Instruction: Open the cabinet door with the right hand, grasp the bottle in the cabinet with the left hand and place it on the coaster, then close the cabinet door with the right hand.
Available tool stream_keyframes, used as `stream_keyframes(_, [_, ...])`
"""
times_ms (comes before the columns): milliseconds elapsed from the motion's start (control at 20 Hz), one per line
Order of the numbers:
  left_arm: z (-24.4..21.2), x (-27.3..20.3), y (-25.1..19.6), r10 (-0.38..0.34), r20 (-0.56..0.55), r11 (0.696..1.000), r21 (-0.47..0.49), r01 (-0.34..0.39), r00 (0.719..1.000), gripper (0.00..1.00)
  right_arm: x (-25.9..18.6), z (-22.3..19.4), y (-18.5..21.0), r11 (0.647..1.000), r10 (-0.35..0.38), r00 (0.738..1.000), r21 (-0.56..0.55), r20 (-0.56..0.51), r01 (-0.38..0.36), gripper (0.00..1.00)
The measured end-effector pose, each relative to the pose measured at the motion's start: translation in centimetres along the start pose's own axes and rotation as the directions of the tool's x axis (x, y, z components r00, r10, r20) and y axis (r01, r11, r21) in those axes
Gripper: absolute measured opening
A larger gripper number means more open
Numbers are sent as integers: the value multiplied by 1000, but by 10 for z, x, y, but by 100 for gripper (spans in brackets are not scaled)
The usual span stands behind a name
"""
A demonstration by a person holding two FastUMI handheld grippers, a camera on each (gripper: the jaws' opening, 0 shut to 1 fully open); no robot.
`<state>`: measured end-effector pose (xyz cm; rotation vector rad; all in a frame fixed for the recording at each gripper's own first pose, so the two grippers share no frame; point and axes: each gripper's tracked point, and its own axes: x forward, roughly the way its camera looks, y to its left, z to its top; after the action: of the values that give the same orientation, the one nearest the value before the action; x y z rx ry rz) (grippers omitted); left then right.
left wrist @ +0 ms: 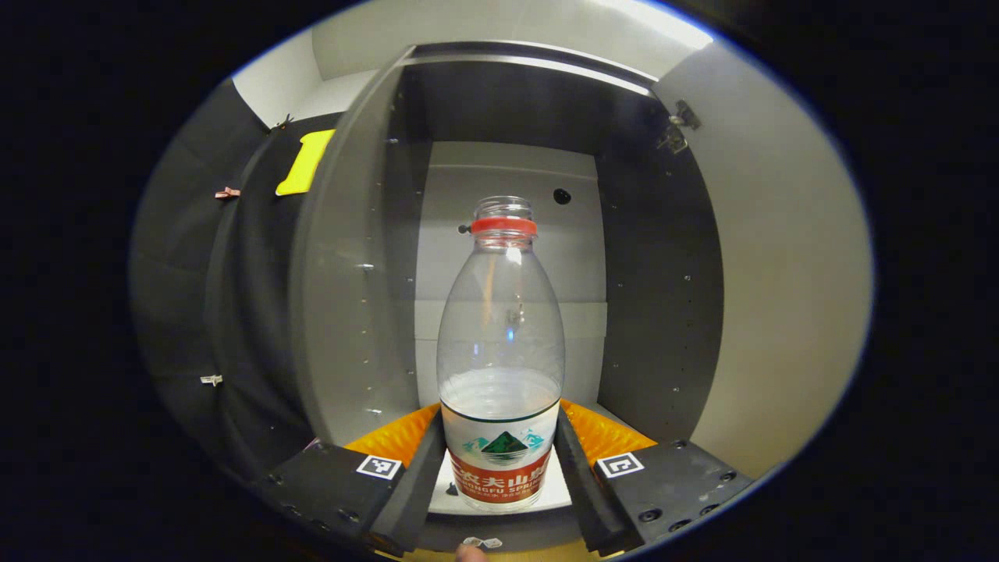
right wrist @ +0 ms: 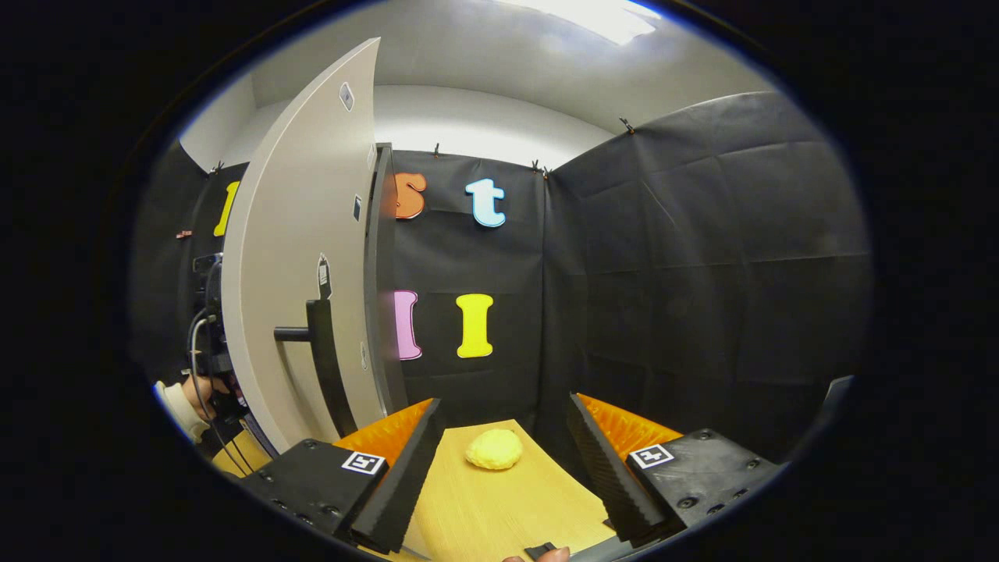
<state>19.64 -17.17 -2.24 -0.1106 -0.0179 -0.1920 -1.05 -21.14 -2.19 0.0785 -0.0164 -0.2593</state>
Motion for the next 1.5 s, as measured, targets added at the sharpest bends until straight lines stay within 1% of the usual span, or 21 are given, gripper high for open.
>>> stream_keyframes(200, [-4,-47,25,-14,0,1000,-18,14,1000,76,0,-2,8,1000,3,1000,11,1,-3,98])
stream_keyframes(350, [-4,-83,50,-5,33,1000,18,5,999,76,-1,0,15,1000,2,1000,-5,14,-2,98])
stream_keyframes(450, [-14,-103,60,-11,39,1000,28,10,999,75,0,0,16,1000,-6,1000,-11,21,6,98])
stream_keyframes(600, [-33,-133,75,-34,41,999,11,34,999,76,-1,4,18,1000,-16,999,-24,35,17,98])
stream_keyframes(750, [-55,-159,85,-49,43,999,16,48,998,76,-1,9,18,999,-23,999,-35,47,24,98])
stream_keyframes(950, [-91,-191,91,-89,48,996,-10,89,995,76,-4,11,22,1000,-24,998,-10,53,24,98])
stream_keyframes(1100, [-122,-213,98,-107,66,994,-3,108,992,76,-6,14,22,1000,-27,998,2,59,27,98])
stream_keyframes(1200, [-153,-223,104,-112,43,994,19,111,993,77,-5,13,20,999,-36,998,38,52,34,98])
stream_keyframes(1300, [-187,-230,104,-123,8,992,20,123,992,76,-4,11,15,997,-56,998,57,42,53,98])
stream_keyframes(1500, [-248,-242,96,-173,-43,985,0,173,984,76,-3,11,13,997,-71,997,43,38,70,98])
